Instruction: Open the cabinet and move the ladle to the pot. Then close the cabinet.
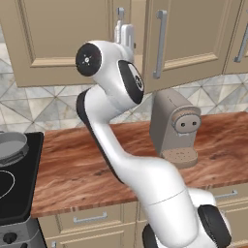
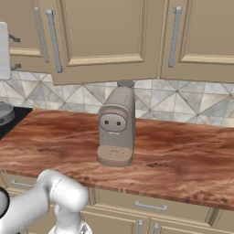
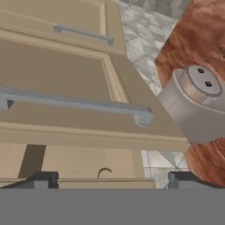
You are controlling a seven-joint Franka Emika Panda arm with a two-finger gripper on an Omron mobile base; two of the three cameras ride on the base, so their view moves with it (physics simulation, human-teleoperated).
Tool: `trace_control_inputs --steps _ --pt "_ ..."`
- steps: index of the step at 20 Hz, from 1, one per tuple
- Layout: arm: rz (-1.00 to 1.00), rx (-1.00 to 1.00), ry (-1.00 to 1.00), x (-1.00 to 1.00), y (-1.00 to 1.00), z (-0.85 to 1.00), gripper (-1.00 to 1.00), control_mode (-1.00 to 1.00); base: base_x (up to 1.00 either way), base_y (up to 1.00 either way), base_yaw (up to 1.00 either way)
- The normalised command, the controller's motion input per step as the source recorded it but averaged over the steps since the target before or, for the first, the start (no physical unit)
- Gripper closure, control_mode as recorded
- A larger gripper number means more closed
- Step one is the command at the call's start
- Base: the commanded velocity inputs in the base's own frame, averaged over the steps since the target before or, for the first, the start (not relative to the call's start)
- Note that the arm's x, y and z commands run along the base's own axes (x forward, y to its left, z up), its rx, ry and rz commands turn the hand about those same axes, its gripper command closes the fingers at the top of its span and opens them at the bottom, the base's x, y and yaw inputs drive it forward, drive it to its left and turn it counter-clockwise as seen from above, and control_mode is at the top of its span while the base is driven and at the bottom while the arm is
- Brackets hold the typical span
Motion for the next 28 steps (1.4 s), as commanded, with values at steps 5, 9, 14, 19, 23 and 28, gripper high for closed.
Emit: trace_control_inputs --steps 5,9,14,19,23,28 --pt "-0.01 0.15 -0.03 0.42 -0.02 -0.33 -1.00 -1.00 0.00 0.00 0.00" --pt "0.00 0.03 -0.16 0.08 0.35 -0.44 -1.00 -1.00 0.00 0.00 0.00" --pt "0.00 0.03 -0.17 0.02 0.05 -0.19 -1.00 -1.00 0.00 0.00 0.00" --pt "0.00 0.07 -0.04 0.32 -0.02 -0.10 -1.00 -1.00 0.00 0.00 0.00" --pt "0.00 0.02 0.00 0.39 0.22 -0.21 -1.00 -1.00 0.00 0.00 0.00" --pt "0.00 0.00 -0.04 0.22 0.18 -0.08 -1.00 -1.00 0.00 0.00 0.00"
